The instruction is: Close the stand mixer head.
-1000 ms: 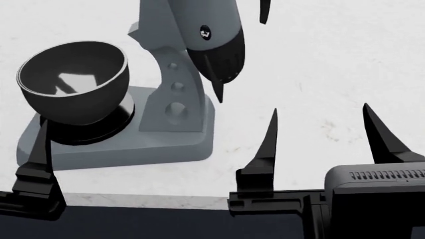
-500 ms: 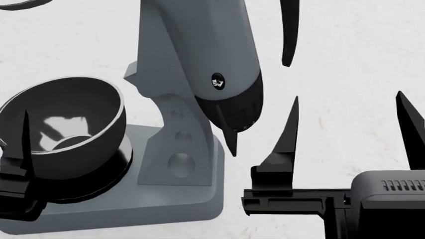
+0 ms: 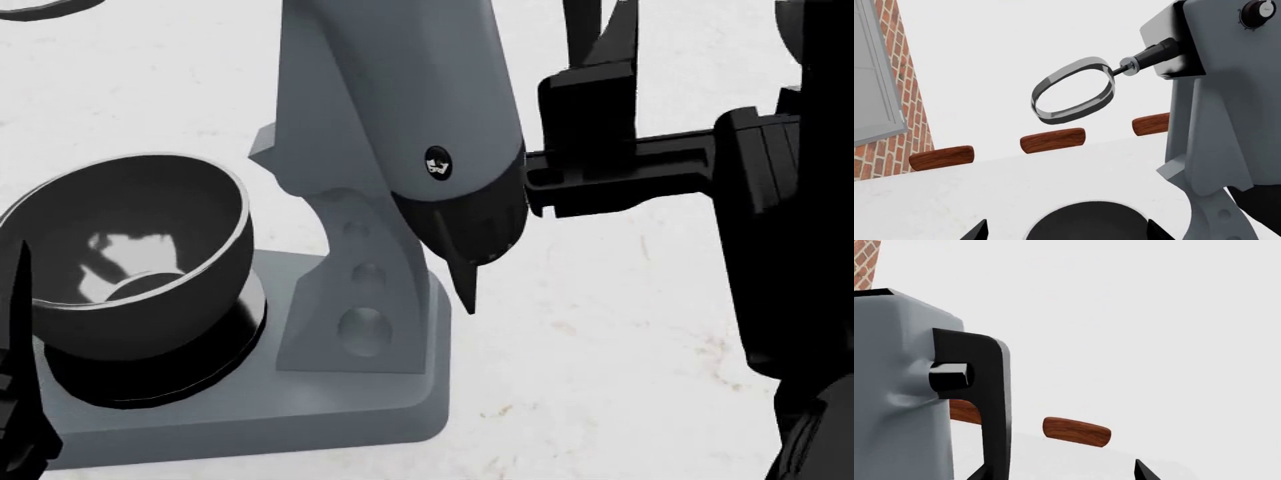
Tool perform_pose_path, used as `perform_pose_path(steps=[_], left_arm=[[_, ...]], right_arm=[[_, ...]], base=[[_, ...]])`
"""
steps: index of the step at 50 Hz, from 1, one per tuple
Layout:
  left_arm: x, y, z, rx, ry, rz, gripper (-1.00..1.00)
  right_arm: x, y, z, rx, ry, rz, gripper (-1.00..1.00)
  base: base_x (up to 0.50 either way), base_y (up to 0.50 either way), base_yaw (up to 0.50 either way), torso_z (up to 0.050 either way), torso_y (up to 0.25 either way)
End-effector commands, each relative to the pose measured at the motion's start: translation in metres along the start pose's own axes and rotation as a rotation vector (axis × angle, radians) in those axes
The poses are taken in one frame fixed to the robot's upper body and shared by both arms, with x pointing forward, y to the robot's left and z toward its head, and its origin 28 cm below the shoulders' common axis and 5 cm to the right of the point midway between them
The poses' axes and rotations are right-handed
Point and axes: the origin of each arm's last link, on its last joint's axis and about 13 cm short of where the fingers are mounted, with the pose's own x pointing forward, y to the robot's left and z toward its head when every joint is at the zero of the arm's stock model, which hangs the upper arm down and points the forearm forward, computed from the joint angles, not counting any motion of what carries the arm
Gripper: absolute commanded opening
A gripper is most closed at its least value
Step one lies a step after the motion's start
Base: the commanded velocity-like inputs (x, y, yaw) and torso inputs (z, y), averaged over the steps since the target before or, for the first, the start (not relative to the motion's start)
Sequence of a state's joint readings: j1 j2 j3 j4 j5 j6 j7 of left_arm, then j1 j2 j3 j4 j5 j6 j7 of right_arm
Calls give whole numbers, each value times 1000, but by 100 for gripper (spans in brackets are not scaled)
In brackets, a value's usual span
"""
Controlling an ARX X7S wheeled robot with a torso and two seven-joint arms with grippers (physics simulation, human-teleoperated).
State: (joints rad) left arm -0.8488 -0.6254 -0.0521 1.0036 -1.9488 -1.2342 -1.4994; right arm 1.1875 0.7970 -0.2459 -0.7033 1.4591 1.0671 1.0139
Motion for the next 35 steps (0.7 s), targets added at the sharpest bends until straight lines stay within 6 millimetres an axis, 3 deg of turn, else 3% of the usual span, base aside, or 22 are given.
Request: perform_pose_path(steps=[1, 6, 9, 22, 28, 35], left_arm=[[-4, 1, -2, -6, -11, 0, 100], [-3, 0, -3, -8, -4, -1, 100], [-3, -1, -3, -8, -3, -5, 100], [-4, 1, -3, -11, -1, 6, 100], [-4, 1, -4, -9, 1, 5, 100], [-4, 1, -4, -9, 3, 3, 100]], right_arm=[[27, 1, 30, 19, 78, 156, 100], [25, -1, 39, 120, 129, 272, 100], [28, -3, 40, 95, 147, 288, 100], [77, 6, 46, 8, 206, 344, 100], [93, 20, 39, -57, 240, 370, 100], [95, 44, 29, -80, 277, 488, 100]], base=[[0, 0, 0, 0, 0], [0, 0, 0, 0, 0], [0, 0, 0, 0, 0], [0, 0, 0, 0, 0], [0, 0, 0, 0, 0], [4, 0, 5, 0, 0]])
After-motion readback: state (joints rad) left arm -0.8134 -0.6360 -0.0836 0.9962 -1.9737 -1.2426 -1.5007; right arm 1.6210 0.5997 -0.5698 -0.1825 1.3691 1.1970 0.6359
